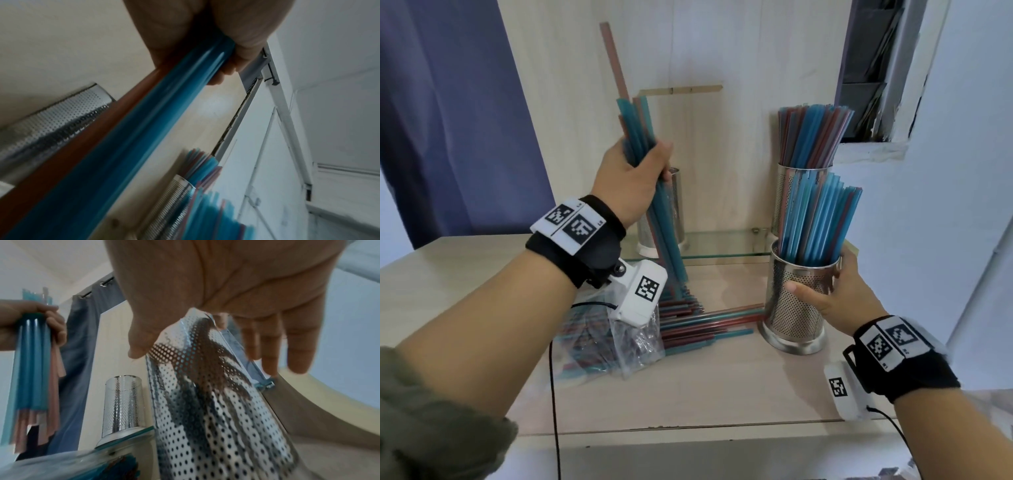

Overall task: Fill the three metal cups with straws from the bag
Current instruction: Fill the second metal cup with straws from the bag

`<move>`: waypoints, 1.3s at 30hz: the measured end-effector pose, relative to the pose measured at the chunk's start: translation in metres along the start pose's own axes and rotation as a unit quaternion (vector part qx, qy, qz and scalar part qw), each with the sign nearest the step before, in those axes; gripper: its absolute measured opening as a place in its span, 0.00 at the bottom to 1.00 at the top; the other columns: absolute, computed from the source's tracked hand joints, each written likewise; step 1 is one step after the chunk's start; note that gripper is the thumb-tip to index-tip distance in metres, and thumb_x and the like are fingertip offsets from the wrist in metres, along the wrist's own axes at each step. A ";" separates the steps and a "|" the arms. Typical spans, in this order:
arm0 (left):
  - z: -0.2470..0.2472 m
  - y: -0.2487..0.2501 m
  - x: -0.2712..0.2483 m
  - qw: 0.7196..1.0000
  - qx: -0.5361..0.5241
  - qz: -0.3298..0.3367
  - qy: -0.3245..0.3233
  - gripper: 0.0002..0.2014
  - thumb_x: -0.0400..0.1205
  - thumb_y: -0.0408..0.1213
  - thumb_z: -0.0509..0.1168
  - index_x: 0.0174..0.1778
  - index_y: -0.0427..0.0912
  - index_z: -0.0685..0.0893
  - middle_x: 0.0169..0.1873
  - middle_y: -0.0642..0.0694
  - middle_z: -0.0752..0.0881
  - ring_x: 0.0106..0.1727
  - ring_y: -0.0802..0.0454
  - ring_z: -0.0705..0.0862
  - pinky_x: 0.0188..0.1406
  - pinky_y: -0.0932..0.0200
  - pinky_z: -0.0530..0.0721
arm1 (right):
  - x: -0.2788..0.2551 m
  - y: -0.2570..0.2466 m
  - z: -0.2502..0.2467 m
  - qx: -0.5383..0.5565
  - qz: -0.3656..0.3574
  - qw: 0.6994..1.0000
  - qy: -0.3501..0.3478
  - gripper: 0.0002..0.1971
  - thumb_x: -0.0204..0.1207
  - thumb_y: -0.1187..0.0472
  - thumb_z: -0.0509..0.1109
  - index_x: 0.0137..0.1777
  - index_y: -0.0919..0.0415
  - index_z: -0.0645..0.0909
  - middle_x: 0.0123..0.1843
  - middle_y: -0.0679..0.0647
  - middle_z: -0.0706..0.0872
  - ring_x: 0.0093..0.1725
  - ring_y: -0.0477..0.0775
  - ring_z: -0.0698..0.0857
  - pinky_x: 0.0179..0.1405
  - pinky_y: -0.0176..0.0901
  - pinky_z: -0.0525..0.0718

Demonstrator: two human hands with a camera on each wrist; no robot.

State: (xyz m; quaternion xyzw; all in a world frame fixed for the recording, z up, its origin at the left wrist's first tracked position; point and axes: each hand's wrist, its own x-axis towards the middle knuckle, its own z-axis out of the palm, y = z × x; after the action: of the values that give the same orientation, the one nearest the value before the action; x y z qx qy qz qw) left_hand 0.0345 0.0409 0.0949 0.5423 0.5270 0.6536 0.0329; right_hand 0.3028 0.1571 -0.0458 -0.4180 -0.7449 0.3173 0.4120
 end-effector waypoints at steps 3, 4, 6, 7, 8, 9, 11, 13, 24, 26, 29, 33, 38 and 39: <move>0.002 0.008 -0.014 0.996 -0.080 -0.028 -0.023 0.11 0.82 0.44 0.65 0.36 0.42 0.79 0.25 0.50 0.82 0.31 0.51 0.82 0.43 0.53 0.85 | -0.010 -0.021 -0.005 -0.139 -0.006 0.980 0.139 0.62 0.60 0.33 0.78 0.85 0.55 0.45 0.81 0.64 0.62 0.80 0.65 0.61 0.76 0.62 0.64; 0.004 0.009 -0.020 0.992 -0.112 -0.043 -0.041 0.11 0.81 0.44 0.65 0.33 0.46 0.80 0.24 0.51 0.82 0.31 0.50 0.82 0.46 0.49 0.84 | -0.017 -0.032 -0.003 -0.147 -0.060 0.971 0.181 0.60 0.62 0.30 0.76 0.85 0.56 0.47 0.81 0.64 0.63 0.80 0.64 0.62 0.76 0.63 0.63; 0.011 0.012 -0.033 0.981 -0.159 -0.067 -0.088 0.12 0.78 0.44 0.66 0.28 0.50 0.83 0.25 0.52 0.82 0.32 0.50 0.81 0.50 0.46 0.83 | -0.031 -0.059 0.005 -0.117 -0.188 0.963 0.152 0.52 0.66 0.31 0.71 0.84 0.56 0.55 0.79 0.57 0.67 0.78 0.55 0.66 0.77 0.55 0.66; 0.014 0.013 -0.039 0.976 -0.173 -0.080 -0.107 0.11 0.77 0.44 0.67 0.28 0.51 0.84 0.27 0.52 0.83 0.34 0.51 0.82 0.51 0.46 0.82 | -0.040 -0.073 0.012 -0.096 -0.221 0.967 0.083 0.49 0.67 0.32 0.70 0.83 0.54 0.57 0.79 0.52 0.69 0.77 0.50 0.68 0.77 0.50 0.67; 0.019 0.013 -0.045 0.971 -0.181 -0.097 -0.121 0.09 0.75 0.46 0.68 0.30 0.50 0.85 0.29 0.52 0.83 0.37 0.52 0.82 0.52 0.48 0.82 | -0.048 -0.083 0.021 -0.078 -0.224 0.971 -0.001 0.47 0.67 0.33 0.71 0.82 0.52 0.59 0.77 0.48 0.71 0.76 0.44 0.69 0.75 0.44 0.69; 0.023 0.015 -0.051 0.968 -0.182 -0.113 -0.131 0.08 0.72 0.49 0.70 0.34 0.50 0.86 0.31 0.53 0.83 0.39 0.54 0.82 0.52 0.51 0.81 | -0.054 -0.092 0.030 -0.059 -0.208 0.973 -0.080 0.45 0.67 0.35 0.74 0.81 0.49 0.61 0.74 0.44 0.73 0.73 0.39 0.72 0.72 0.38 0.70; 0.030 0.016 -0.063 0.965 -0.172 -0.121 -0.155 0.15 0.67 0.56 0.71 0.41 0.50 0.86 0.35 0.58 0.83 0.41 0.59 0.81 0.54 0.52 0.78 | -0.059 -0.098 0.047 -0.003 -0.174 0.973 -0.150 0.35 0.66 0.43 0.80 0.71 0.45 0.69 0.62 0.35 0.78 0.60 0.29 0.78 0.59 0.26 0.75; 0.036 0.020 -0.075 0.960 -0.161 -0.113 -0.198 0.12 0.70 0.55 0.71 0.43 0.54 0.86 0.39 0.60 0.84 0.45 0.62 0.83 0.58 0.54 0.79 | -0.057 -0.099 0.057 0.043 -0.180 0.976 -0.117 0.19 0.67 0.51 0.81 0.53 0.44 0.75 0.45 0.38 0.83 0.43 0.34 0.83 0.42 0.33 0.81; 0.026 0.054 -0.059 0.949 0.114 0.273 -0.112 0.44 0.73 0.40 0.77 0.80 0.38 0.59 0.73 0.49 0.67 0.74 0.55 0.71 0.71 0.54 0.76 | -0.063 -0.064 0.062 0.105 -0.139 0.981 -0.087 0.06 0.77 0.61 0.73 0.39 0.58 0.80 0.28 0.49 0.81 0.32 0.55 0.83 0.36 0.50 0.84; 0.034 0.049 -0.065 0.928 0.158 0.281 -0.189 0.29 0.81 0.42 0.68 0.76 0.37 0.69 0.69 0.48 0.75 0.69 0.55 0.75 0.69 0.52 0.77 | -0.063 -0.062 0.063 0.120 -0.135 0.980 -0.082 0.06 0.77 0.62 0.73 0.39 0.60 0.81 0.27 0.50 0.82 0.29 0.51 0.82 0.34 0.46 0.83; 0.043 0.031 -0.081 0.944 0.105 0.194 -0.244 0.27 0.86 0.48 0.56 0.81 0.42 0.64 0.74 0.46 0.75 0.75 0.58 0.72 0.74 0.55 0.73 | -0.060 -0.054 0.059 0.124 -0.120 0.982 -0.071 0.07 0.77 0.62 0.73 0.39 0.61 0.82 0.28 0.51 0.82 0.29 0.48 0.81 0.33 0.42 0.81; 0.040 -0.002 -0.073 0.980 0.064 0.062 -0.181 0.24 0.87 0.51 0.53 0.78 0.46 0.68 0.70 0.50 0.78 0.70 0.61 0.76 0.70 0.61 0.75 | -0.053 -0.038 0.046 0.100 -0.088 0.991 -0.032 0.12 0.77 0.55 0.72 0.39 0.63 0.81 0.30 0.59 0.83 0.29 0.51 0.82 0.31 0.39 0.81; 0.052 -0.080 -0.082 0.780 0.461 -0.080 -0.416 0.15 0.84 0.45 0.63 0.59 0.38 0.84 0.58 0.41 0.86 0.58 0.43 0.83 0.51 0.61 0.75 | -0.043 -0.029 0.044 0.123 -0.057 0.990 -0.029 0.18 0.78 0.50 0.70 0.42 0.68 0.79 0.29 0.59 0.82 0.27 0.49 0.81 0.31 0.39 0.82; 0.055 -0.094 -0.087 0.760 0.475 -0.089 -0.434 0.14 0.83 0.43 0.63 0.59 0.38 0.83 0.59 0.40 0.85 0.59 0.42 0.82 0.53 0.59 0.75 | -0.042 -0.028 0.045 0.113 -0.057 0.992 -0.027 0.19 0.76 0.46 0.70 0.41 0.64 0.80 0.29 0.57 0.83 0.28 0.50 0.82 0.34 0.44 0.84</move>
State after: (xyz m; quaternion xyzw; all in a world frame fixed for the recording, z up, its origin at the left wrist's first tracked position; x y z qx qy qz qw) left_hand 0.0619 0.0649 -0.0396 0.6646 0.7452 0.0081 0.0541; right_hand 0.2660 0.1017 -0.0589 -0.3166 -0.7376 0.3866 0.4541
